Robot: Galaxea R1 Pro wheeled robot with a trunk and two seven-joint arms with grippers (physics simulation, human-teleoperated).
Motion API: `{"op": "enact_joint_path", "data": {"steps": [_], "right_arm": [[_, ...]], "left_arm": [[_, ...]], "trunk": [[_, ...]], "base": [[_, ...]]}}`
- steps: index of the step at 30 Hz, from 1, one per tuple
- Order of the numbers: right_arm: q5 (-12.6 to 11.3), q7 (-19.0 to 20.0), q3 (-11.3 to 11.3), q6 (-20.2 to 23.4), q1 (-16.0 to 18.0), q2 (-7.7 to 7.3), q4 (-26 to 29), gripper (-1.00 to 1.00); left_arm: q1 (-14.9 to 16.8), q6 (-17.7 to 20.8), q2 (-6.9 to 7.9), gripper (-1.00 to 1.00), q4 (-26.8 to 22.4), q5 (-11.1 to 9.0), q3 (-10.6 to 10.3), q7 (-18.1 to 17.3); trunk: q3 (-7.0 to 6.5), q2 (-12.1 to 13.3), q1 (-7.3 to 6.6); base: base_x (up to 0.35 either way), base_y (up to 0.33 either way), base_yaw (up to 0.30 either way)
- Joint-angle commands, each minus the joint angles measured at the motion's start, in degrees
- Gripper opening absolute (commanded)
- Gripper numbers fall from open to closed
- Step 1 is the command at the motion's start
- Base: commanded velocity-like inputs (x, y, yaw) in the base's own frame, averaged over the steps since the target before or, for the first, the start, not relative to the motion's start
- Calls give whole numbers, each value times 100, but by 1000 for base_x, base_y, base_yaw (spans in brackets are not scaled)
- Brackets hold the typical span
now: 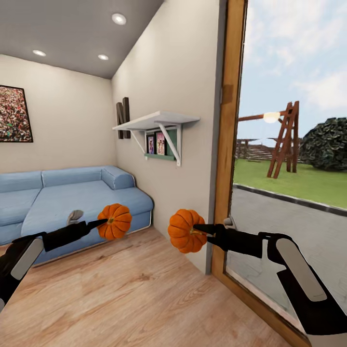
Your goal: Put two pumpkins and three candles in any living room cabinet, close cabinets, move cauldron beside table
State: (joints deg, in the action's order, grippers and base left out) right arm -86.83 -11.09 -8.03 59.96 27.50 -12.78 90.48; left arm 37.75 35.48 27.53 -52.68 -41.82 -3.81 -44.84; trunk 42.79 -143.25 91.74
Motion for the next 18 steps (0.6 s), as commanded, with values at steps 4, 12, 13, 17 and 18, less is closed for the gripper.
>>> {"op": "enact_joint_path", "data": {"steps": [4,12,13,17,18], "right_arm": [[-58,-60,-1,4,7,-2,11,-100],[-65,-60,8,4,8,-8,0,-100],[-67,-60,9,4,9,-10,-5,-100],[-70,-60,12,4,9,-7,-15,-100],[-70,-60,12,4,9,-6,-18,-100]], "left_arm": [[5,38,4,-100,3,-45,-14,2],[11,30,-2,-100,3,-45,-14,1],[12,30,-2,-100,3,-45,-14,2],[13,32,-4,-100,3,-45,-14,-1],[12,34,-3,-100,3,-45,-14,-3]], "trunk": [[-75,65,-42],[-186,386,-218],[-196,426,-240],[-232,586,-328],[-241,626,-350]], "base": [[0,0,0],[0,0,0],[0,0,0],[0,0,0],[0,0,0]]}}
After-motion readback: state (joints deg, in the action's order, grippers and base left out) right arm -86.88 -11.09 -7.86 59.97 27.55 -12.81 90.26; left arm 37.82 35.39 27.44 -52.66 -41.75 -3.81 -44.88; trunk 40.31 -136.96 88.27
